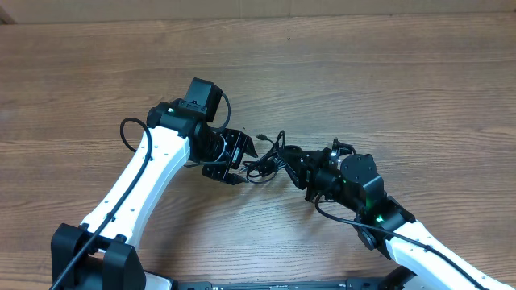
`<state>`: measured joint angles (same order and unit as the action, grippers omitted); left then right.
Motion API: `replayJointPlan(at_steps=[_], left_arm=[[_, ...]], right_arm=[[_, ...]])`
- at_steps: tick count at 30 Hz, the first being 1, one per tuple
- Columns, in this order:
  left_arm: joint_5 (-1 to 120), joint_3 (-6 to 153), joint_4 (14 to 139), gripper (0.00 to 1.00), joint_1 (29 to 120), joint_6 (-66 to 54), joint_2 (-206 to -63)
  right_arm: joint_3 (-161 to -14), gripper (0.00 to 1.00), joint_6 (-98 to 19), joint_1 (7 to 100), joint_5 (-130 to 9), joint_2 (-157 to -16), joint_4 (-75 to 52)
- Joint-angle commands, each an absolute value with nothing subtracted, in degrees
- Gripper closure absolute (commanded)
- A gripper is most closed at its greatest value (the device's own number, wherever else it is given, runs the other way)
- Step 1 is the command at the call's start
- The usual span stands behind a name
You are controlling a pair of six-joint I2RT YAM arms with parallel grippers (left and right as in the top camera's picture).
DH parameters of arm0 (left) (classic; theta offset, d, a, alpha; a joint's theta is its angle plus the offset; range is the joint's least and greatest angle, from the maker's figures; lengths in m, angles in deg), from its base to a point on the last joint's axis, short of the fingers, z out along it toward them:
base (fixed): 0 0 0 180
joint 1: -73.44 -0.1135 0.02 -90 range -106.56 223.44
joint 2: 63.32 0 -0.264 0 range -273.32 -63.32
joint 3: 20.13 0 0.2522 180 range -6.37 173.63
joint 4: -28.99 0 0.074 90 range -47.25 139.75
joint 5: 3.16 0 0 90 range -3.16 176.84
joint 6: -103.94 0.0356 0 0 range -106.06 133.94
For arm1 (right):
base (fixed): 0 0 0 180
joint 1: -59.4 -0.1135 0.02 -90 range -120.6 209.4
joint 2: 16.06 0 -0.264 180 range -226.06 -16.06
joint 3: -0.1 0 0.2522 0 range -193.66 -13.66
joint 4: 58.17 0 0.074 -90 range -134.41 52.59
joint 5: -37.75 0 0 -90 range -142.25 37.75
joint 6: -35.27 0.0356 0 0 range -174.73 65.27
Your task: Untangle cables
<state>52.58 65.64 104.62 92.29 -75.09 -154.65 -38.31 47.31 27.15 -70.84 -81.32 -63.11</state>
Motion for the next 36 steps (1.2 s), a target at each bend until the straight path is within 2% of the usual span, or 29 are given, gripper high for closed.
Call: replayJointPlan(at_steps=[1, 4, 7, 8, 9, 11, 13, 16, 22, 31, 35, 36], left_arm=[[54.44, 65.42, 104.6, 0.41, 93.56, -76.97, -153.97], [54.44, 64.79, 104.33, 0.36, 94.33, -79.79, -153.97], [54.48, 63.74, 102.74, 0.38, 95.2, -82.81, -153.97], [54.46, 63.48, 101.93, 0.42, 95.27, -82.98, -153.97], [54.53, 63.39, 101.32, 0.51, 95.24, -82.96, -153.97], [55.86, 63.39, 100.7, 0.64, 95.22, -82.94, -153.97], [58.53, 63.39, 100.53, 0.73, 95.2, -82.94, -153.97], [63.82, 63.39, 100.62, 0.96, 95.2, -81.28, -153.97], [75.33, 63.39, 100.97, 0.96, 95.18, -74.57, -153.97], [76.32, 63.41, 100.77, 0.96, 95.18, -73.23, -153.97], [75.18, 63.41, 100.75, 0.96, 95.18, -73.25, -153.97], [74.46, 63.41, 100.7, 0.96, 95.18, -73.25, -153.97]], right_arm=[[-39.99, 0.93, 47.52, 27.28, -70.31, -80.73, -65.45], [-39.99, 0.93, 47.5, 27.28, -70.31, -80.73, -66.02], [-39.99, 0.93, 47.5, 27.28, -70.33, -80.73, -65.97], [-39.99, 0.94, 47.5, 27.28, -70.38, -80.73, -66.0], [-39.99, 0.94, 47.5, 27.28, -70.57, -80.73, -66.0], [-39.99, 0.94, 47.5, 27.28, -71.08, -80.73, -65.97], [-39.99, 0.94, 47.5, 27.28, -71.67, -80.73, -65.95], [-39.99, 0.95, 47.48, 27.28, -72.06, -80.73, -65.67], [-39.99, 0.95, 47.44, 27.28, -72.04, -80.73, -62.41], [-39.99, 0.91, 43.13, 27.28, -70.2, -80.73, -48.12], [-39.99, 0.83, 39.26, 27.28, -69.83, -80.73, -43.81], [-39.99, 0.78, 37.58, 27.28, -69.83, -80.73, -42.19]])
